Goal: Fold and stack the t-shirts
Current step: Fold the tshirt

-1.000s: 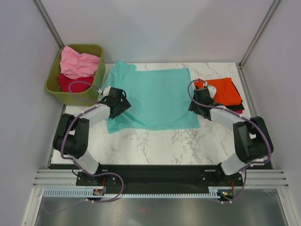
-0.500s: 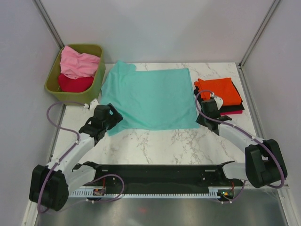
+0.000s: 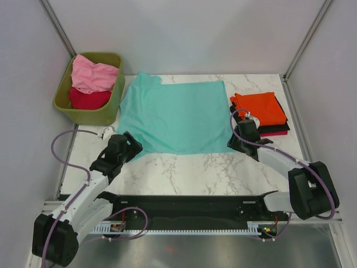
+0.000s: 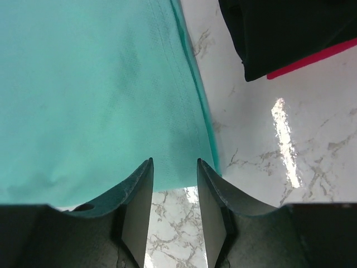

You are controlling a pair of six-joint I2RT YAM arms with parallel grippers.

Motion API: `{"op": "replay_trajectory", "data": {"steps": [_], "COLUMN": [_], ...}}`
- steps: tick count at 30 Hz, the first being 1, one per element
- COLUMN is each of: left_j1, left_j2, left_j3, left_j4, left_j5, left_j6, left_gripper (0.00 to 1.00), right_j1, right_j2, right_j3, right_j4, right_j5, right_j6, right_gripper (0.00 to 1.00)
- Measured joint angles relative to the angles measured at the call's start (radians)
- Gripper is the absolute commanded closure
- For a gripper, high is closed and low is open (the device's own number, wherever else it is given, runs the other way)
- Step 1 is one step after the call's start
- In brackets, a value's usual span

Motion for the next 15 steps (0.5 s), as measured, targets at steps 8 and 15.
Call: {"op": "replay_trajectory", "data": {"steps": [8,15], "left_j1": [0.000,0.000], "left_j2": [0.137,0.140], "left_j3": [0.024,0.038], "left_j4": [-0.013,-0.034], "left_j5": [0.007,-0.010], "left_j6": [0.000,-0.003], "left_gripper": [0.18,0.19], "right_j1": [0.006,0.019], "right_j2": [0.060,0.034], "right_j3": [0.000,0.000], "right_j4": [-0.010,-0.039], "right_j5": [0.012,0.071], "right_j6": [0.002,0.009], "right_gripper": [0.48,0.46]}}
